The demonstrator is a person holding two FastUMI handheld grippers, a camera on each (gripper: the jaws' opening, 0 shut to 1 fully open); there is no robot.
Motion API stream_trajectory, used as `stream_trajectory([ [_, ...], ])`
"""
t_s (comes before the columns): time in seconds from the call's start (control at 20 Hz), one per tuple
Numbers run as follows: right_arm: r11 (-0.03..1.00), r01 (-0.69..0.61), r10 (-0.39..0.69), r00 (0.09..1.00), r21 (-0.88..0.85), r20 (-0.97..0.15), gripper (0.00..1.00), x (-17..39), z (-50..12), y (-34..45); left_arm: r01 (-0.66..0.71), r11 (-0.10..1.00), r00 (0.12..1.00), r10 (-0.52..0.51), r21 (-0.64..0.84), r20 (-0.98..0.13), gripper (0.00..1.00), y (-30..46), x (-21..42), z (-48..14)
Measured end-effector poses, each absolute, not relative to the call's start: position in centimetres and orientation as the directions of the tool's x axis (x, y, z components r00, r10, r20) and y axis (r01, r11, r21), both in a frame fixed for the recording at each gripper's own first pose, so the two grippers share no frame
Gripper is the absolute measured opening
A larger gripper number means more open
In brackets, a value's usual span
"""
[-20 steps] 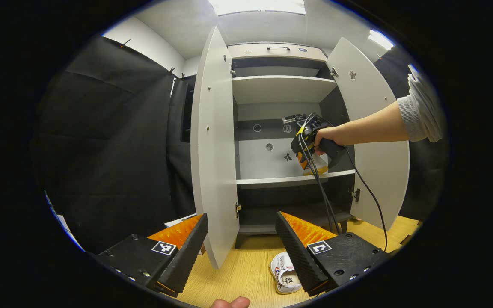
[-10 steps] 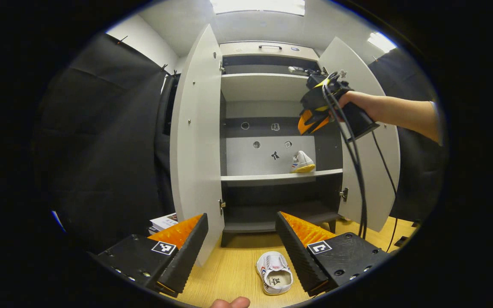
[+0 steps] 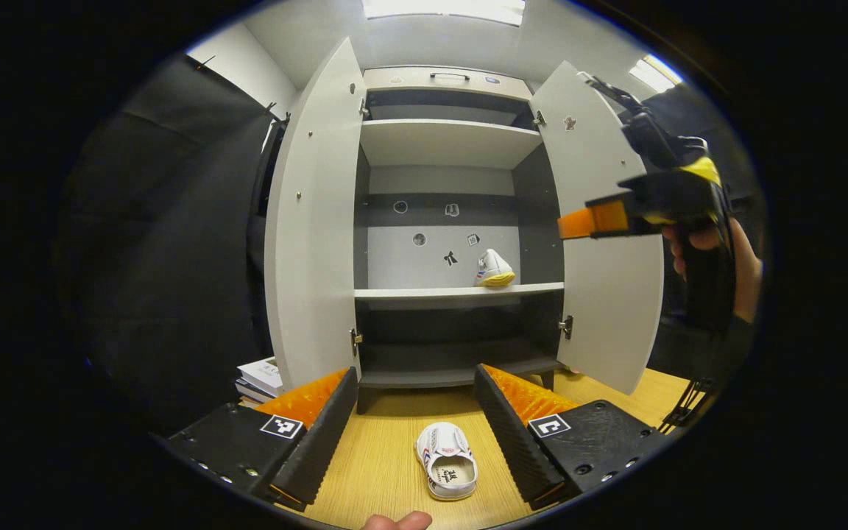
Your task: Grab one shoe with the right hand and put it into the shoe cabinet, grab the other shoe with the left hand and put it into the shoe cabinet; then close the right door with the right hand and the left door with the left hand.
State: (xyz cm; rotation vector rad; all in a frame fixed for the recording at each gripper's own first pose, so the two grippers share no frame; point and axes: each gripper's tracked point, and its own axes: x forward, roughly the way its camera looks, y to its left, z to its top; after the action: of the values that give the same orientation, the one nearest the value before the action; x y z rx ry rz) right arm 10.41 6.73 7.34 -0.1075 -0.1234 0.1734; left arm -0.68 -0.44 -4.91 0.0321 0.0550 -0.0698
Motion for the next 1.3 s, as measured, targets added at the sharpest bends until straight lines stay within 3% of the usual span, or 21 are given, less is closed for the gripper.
stream_trajectory([
  [0.35,0.987,-0.141,0.150,0.978,-0.071,0.144,0.46,4.2,3.1,5.8,0.066,0.996,0.993,-0.061,0.055,-0.096,0.95,-0.5,-1.0,-7.0],
  [0.6,0.989,-0.135,0.142,0.979,-0.056,0.147,0.71,2.9,1.6,4.4,0.070,0.996,0.983,-0.058,0.063,-0.174,0.95,-0.4,-0.6,-10.4],
  [0.85,0.990,-0.140,0.143,0.981,-0.030,0.134,0.86,3.0,0.7,3.2,0.104,0.989,0.946,-0.067,0.101,-0.317,0.96,-0.5,0.3,-16.0],
  [1.0,0.990,-0.134,0.137,0.982,-0.032,0.127,0.97,3.2,0.3,2.6,0.147,0.988,0.895,-0.114,0.045,-0.431,0.97,-1.3,0.4,-20.1],
  [1.1,0.990,-0.138,0.140,0.984,-0.029,0.112,1.00,3.5,-0.2,2.5,0.168,0.986,0.846,-0.151,-0.014,-0.511,0.97,-1.8,0.6,-22.6],
  [1.3,0.988,-0.150,0.152,0.986,-0.033,0.066,0.99,3.8,-1.5,2.3,0.127,0.991,0.777,-0.131,-0.051,-0.615,0.97,-0.9,2.1,-26.5],
])
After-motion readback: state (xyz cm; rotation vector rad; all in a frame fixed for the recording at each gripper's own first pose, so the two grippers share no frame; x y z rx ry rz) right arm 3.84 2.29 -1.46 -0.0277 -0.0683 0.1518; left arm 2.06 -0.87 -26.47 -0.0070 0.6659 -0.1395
